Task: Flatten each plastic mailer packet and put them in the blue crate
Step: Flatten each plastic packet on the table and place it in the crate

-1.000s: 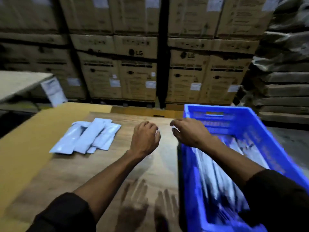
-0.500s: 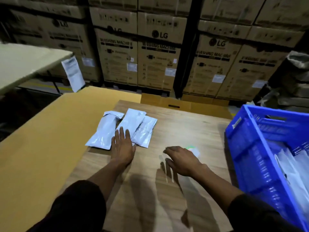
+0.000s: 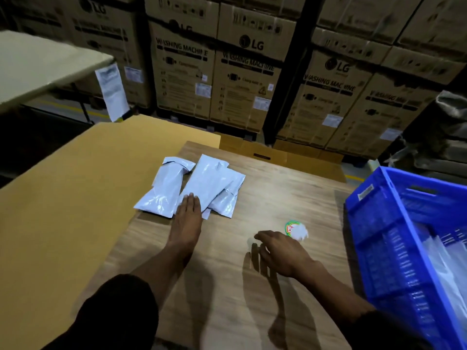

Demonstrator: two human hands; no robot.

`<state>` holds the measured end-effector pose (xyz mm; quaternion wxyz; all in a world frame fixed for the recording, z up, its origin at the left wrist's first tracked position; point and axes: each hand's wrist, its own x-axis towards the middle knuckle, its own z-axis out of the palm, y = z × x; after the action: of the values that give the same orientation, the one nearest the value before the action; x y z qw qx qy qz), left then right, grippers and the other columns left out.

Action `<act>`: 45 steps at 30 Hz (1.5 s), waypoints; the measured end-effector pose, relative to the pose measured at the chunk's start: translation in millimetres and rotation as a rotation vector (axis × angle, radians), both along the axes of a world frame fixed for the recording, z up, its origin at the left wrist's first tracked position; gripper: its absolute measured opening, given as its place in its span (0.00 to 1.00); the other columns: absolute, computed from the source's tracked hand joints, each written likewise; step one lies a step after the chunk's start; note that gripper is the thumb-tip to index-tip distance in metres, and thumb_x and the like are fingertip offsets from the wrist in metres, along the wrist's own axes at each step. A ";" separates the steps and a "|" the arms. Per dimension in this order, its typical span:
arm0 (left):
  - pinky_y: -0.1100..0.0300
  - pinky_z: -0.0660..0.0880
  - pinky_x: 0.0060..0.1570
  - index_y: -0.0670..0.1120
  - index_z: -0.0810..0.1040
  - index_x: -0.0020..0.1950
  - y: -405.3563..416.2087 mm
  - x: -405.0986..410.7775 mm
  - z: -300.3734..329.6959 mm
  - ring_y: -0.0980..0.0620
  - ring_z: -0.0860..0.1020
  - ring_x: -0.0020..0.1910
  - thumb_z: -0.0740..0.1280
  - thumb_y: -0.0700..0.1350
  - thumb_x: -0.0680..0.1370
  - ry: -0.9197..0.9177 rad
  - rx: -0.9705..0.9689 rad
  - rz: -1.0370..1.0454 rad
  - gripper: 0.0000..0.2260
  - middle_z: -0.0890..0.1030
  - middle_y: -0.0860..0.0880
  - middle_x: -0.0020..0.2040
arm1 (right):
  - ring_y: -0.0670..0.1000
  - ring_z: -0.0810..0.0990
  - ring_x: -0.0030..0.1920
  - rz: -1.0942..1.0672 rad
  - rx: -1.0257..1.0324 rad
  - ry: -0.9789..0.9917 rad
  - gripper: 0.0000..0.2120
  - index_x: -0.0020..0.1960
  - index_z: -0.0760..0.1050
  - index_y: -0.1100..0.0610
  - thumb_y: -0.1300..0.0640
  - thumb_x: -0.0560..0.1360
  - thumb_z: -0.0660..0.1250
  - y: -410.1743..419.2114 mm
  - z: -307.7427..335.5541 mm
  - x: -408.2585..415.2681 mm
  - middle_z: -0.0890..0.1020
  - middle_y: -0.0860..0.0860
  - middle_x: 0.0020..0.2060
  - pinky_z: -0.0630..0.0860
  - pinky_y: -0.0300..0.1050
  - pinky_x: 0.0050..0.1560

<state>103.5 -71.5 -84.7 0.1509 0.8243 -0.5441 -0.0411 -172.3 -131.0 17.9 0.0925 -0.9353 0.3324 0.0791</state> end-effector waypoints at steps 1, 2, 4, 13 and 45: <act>0.41 0.72 0.67 0.32 0.67 0.74 6.8 -7.0 -1.5 0.34 0.68 0.73 0.70 0.29 0.72 -0.043 -0.023 -0.023 0.30 0.68 0.33 0.74 | 0.58 0.73 0.65 -0.007 -0.006 -0.013 0.18 0.70 0.70 0.54 0.50 0.82 0.55 4.3 0.0 -2.4 0.75 0.52 0.67 0.74 0.53 0.57; 0.41 0.73 0.66 0.31 0.69 0.73 14.7 -14.6 -5.6 0.34 0.71 0.71 0.68 0.26 0.70 -0.100 -0.073 -0.059 0.30 0.70 0.32 0.73 | 0.58 0.73 0.66 -0.018 -0.022 -0.039 0.18 0.69 0.70 0.55 0.50 0.82 0.56 9.0 -0.1 -5.0 0.74 0.52 0.68 0.74 0.54 0.58; 0.41 0.69 0.70 0.31 0.68 0.73 37.5 -37.1 -11.6 0.34 0.70 0.72 0.58 0.26 0.69 -0.178 -0.169 -0.182 0.31 0.69 0.32 0.73 | 0.59 0.74 0.66 -0.039 -0.089 -0.133 0.17 0.66 0.73 0.56 0.52 0.80 0.59 21.5 -0.6 -13.1 0.76 0.54 0.67 0.76 0.55 0.57; 0.37 0.66 0.66 0.50 0.71 0.72 122.8 -143.2 -20.9 0.39 0.71 0.72 0.58 0.44 0.70 -0.310 -0.078 -0.566 0.29 0.73 0.41 0.74 | 0.61 0.75 0.68 -0.023 -0.125 -0.183 0.25 0.66 0.76 0.61 0.46 0.79 0.55 86.3 -51.6 -69.8 0.76 0.60 0.68 0.75 0.58 0.63; 0.39 0.62 0.73 0.43 0.74 0.74 115.5 -191.7 -41.3 0.40 0.65 0.77 0.60 0.49 0.80 -0.180 -0.280 -0.352 0.22 0.71 0.45 0.75 | 0.55 0.59 0.78 -0.257 -0.229 -0.138 0.26 0.76 0.66 0.53 0.48 0.81 0.48 138.3 -98.4 -73.3 0.67 0.48 0.76 0.54 0.62 0.74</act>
<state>-88.1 44.0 -126.1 0.2048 0.6881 -0.6912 0.0827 -245.6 7.2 -80.4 0.0173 -0.8928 0.4487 -0.0358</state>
